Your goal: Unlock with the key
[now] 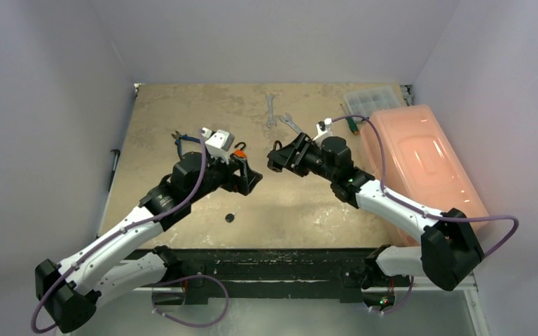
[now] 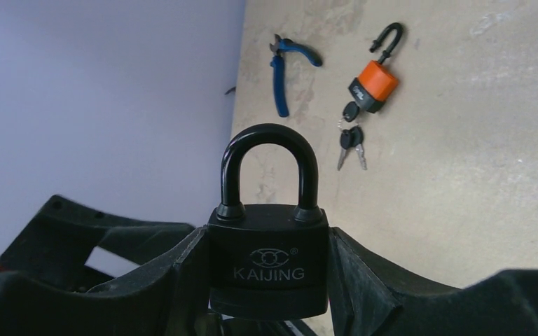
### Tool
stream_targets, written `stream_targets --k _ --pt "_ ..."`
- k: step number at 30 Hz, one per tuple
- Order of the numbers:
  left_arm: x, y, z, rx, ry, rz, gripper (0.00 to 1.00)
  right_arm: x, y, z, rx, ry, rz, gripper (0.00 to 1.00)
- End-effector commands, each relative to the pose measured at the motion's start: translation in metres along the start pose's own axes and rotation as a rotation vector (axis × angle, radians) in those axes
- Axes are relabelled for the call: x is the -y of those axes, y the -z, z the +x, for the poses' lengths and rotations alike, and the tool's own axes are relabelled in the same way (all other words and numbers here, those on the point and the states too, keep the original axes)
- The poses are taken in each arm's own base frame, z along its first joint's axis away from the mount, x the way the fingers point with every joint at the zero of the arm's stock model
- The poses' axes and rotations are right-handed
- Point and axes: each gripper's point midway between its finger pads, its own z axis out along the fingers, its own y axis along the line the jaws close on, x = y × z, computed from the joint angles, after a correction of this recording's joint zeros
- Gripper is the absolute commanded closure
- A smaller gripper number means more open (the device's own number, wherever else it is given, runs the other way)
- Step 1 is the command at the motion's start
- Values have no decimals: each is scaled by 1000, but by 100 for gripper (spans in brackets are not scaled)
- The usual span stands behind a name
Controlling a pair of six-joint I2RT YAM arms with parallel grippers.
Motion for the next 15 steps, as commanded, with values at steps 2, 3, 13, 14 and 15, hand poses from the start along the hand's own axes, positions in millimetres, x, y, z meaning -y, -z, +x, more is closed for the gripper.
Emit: stream_targets --k 2,3,13,14,15 --pt "30 -19 -27 83 61 132 11 -75 19 -35 137 3 -188 79" --pt "32 -21 -29 91 66 142 11 -77 20 -35 140 2 -193 79" --pt "47 -36 -33 103 102 207 16 -86 25 -35 139 8 -218 79" --pt "47 -37 -33 102 103 208 17 -87 25 -35 138 8 -223 79" --pt "47 -38 -32 99 105 207 18 -88 26 -35 139 7 -227 79"
